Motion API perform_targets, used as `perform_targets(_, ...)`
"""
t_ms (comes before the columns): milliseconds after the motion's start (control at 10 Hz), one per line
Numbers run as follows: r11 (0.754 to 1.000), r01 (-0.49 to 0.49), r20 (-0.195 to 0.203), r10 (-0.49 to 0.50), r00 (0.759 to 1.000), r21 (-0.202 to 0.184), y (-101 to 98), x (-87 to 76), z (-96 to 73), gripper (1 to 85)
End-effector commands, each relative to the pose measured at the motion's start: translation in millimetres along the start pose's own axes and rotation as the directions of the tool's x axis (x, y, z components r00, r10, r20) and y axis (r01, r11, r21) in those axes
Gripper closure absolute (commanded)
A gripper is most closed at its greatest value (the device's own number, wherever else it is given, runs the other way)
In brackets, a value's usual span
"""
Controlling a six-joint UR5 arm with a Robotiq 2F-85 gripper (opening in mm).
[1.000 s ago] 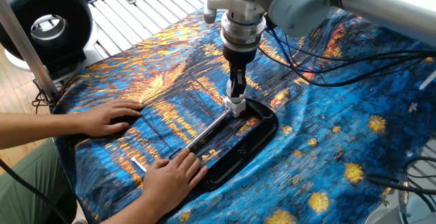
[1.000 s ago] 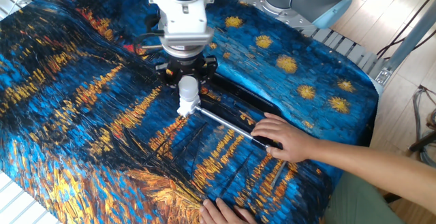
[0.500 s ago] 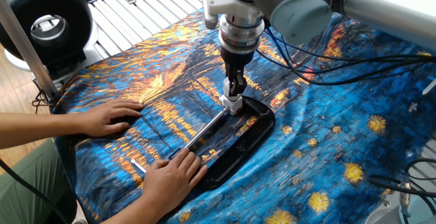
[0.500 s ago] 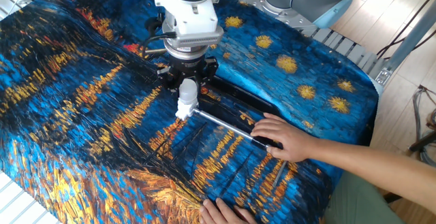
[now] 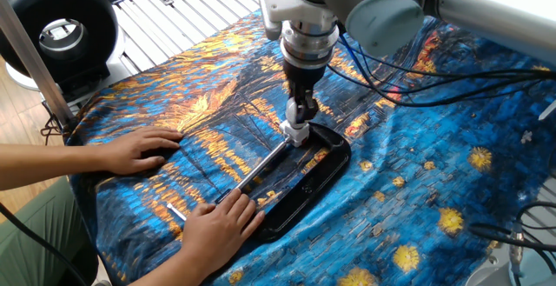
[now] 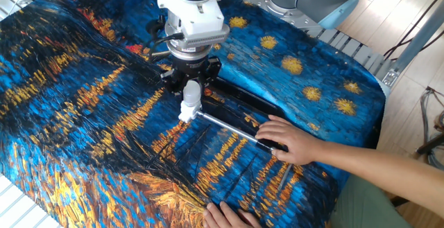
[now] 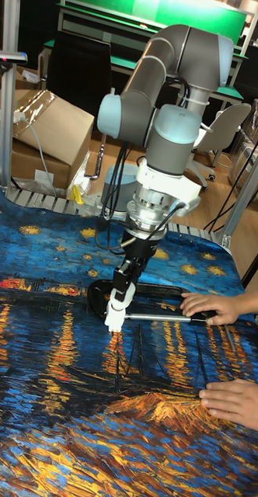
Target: Take out the light bulb by rotating it
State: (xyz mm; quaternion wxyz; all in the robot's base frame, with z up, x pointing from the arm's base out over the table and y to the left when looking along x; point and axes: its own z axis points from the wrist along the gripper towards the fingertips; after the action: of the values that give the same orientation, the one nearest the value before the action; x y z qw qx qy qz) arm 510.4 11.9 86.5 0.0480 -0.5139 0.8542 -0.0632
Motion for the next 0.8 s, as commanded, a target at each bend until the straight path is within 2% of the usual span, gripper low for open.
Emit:
perform_targets(0, 0.999, 0.021, 0.015, -0.021, 1.000, -0.037, 5.7, -3.8, 1.6, 19.3)
perform_targets(100, 0.998, 0.032, 0.028, -0.031, 0.999, -0.045, 6.0, -5.7, 4.7, 13.0)
perform_targets(300, 0.997, 0.017, 0.030, -0.015, 0.999, -0.069, 6.3, 0.1, 3.7, 8.0)
perform_targets(400, 0.996, -0.034, 0.019, 0.036, 0.999, -0.086, 8.9, 5.1, 1.2, 8.0)
perform_targets(500, 0.985, -0.129, -0.006, 0.129, 0.992, -0.112, 14.7, 11.7, -1.5, 8.7)
perform_targets(600, 0.968, -0.225, -0.039, 0.222, 0.974, -0.115, 16.4, 19.3, -3.3, 9.7)
perform_targets(700, 0.946, -0.308, -0.063, 0.303, 0.951, -0.100, 14.5, 24.6, -3.6, 10.3)
